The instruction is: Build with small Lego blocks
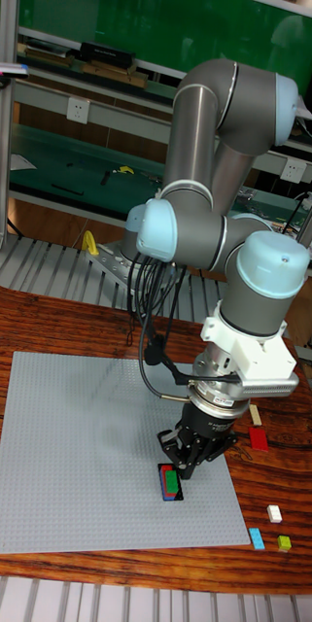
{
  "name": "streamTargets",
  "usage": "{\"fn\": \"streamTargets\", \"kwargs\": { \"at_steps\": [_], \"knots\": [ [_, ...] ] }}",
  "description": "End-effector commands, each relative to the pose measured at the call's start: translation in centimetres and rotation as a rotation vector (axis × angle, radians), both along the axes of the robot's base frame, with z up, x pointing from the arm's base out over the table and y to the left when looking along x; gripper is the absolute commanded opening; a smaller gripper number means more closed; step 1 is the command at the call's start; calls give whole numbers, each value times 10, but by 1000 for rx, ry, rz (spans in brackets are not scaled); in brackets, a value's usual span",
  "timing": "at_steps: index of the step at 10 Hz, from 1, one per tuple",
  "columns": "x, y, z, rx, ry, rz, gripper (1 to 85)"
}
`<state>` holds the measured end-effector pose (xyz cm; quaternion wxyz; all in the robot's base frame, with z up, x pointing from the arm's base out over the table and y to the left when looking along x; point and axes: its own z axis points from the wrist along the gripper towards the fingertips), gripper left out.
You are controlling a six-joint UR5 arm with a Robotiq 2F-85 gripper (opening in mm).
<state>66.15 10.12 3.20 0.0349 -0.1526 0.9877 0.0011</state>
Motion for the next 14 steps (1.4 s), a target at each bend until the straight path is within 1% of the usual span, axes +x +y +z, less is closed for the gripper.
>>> {"fn": "streamTargets", "kwargs": {
  "at_steps": [1, 4, 6, 8, 10, 11, 12, 13, 14],
  "knots": [
    [2, -6, 1, 0, -2, 21, 13],
    [1, -5, 1, 5, -2, 19, 13],
    [-1, -1, 0, 20, -2, 13, 13],
    [-3, 1, 2, 26, 1, 0, 13],
    [-5, 4, 6, 25, 6, -11, 13],
    [-5, 1, 7, 15, 6, -4, 13],
    [-6, -2, 9, 9, 15, 4, 13],
    [-7, -1, 12, 14, 18, 1, 13],
    [-5, 4, 12, 19, 4, -16, 13]
  ]
}}
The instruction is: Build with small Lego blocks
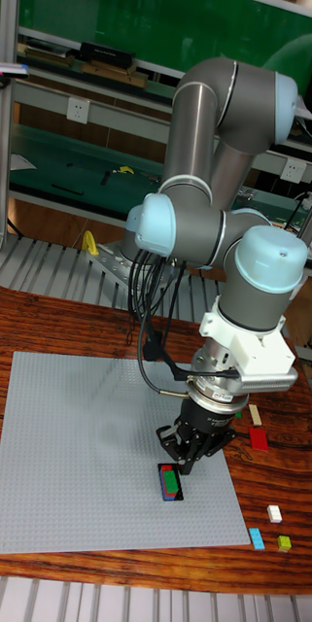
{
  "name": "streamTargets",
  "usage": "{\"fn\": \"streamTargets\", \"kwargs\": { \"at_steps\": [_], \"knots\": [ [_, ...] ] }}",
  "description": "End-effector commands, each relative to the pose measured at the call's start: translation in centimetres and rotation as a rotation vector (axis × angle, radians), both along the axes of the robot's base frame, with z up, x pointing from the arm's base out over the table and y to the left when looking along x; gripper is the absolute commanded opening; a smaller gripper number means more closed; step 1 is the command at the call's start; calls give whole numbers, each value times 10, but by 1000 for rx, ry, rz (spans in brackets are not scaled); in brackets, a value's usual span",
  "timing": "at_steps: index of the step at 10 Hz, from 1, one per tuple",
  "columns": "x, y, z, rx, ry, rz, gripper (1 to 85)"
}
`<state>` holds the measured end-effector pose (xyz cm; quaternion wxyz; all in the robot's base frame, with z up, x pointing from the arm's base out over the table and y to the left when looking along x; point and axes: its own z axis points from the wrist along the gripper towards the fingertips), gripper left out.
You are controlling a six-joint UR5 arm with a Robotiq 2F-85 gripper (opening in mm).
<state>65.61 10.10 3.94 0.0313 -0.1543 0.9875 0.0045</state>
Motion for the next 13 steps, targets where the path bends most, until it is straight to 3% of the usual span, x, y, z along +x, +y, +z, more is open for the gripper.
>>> {"fn": "streamTargets", "kwargs": {
  "at_steps": [1, 2, 5, 10, 13],
  "knots": [
    [6, 8, 3, 21, -30, -25, 13],
    [12, 7, 4, 17, -52, -46, 13],
    [7, -3, 3, -22, -36, -30, 13],
    [8, -13, 9, -4, -15, 22, 13],
    [9, -8, 8, 9, -20, -30, 13]
  ]
}}
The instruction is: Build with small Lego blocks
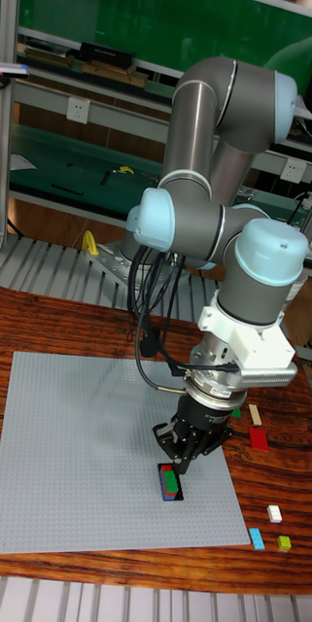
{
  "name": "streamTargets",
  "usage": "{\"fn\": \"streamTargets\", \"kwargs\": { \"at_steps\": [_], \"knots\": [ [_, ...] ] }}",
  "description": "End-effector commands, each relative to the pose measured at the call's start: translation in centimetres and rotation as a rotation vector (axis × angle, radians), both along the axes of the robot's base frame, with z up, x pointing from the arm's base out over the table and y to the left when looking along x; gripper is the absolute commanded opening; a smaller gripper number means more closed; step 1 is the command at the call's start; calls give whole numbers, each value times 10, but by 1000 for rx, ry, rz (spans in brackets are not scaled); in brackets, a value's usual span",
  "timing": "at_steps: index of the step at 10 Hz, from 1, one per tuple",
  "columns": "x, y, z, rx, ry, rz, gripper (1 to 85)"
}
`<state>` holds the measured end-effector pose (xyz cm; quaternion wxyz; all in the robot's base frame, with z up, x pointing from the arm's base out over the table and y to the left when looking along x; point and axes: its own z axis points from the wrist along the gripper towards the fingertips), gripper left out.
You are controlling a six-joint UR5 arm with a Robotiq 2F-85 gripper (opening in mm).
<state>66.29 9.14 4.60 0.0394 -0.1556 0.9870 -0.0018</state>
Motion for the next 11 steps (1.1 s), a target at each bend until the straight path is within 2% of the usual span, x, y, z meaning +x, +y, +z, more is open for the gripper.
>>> {"fn": "streamTargets", "kwargs": {
  "at_steps": [1, 2, 4, 6, 11],
  "knots": [
    [7, 2, 2, 22, -23, -42, 13],
    [9, 3, 3, 27, -32, -45, 13],
    [9, -2, 3, 4, -32, -34, 13],
    [10, -4, 3, 8, -29, -25, 13],
    [18, -3, -8, 13, -32, -25, 13]
  ]
}}
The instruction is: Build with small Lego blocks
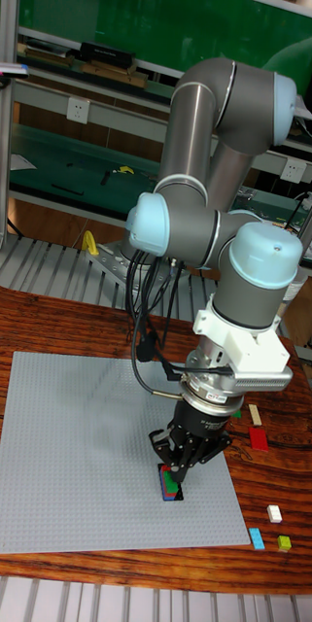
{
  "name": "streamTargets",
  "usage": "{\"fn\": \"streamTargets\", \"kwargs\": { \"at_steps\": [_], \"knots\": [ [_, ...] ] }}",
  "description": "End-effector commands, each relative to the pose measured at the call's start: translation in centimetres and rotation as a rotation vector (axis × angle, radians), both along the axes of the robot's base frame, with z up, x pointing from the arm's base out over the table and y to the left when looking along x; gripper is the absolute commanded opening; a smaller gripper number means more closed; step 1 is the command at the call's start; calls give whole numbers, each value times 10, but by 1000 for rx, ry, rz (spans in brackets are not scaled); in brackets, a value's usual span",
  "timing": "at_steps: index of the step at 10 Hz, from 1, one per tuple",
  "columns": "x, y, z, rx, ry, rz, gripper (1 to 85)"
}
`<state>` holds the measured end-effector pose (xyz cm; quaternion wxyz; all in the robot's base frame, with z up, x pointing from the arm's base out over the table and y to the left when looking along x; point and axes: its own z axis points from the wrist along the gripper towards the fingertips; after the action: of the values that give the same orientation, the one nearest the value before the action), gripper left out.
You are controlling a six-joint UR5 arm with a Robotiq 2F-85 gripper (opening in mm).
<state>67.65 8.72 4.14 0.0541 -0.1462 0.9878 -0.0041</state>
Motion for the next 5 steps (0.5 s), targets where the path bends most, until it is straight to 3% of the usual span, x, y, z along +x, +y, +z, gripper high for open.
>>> {"fn": "streamTargets", "kwargs": {
  "at_steps": [1, 5],
  "knots": [
    [3, 1, -4, 12, -2, -4, 13],
    [5, 3, -10, 13, -7, -3, 13]
  ]
}}
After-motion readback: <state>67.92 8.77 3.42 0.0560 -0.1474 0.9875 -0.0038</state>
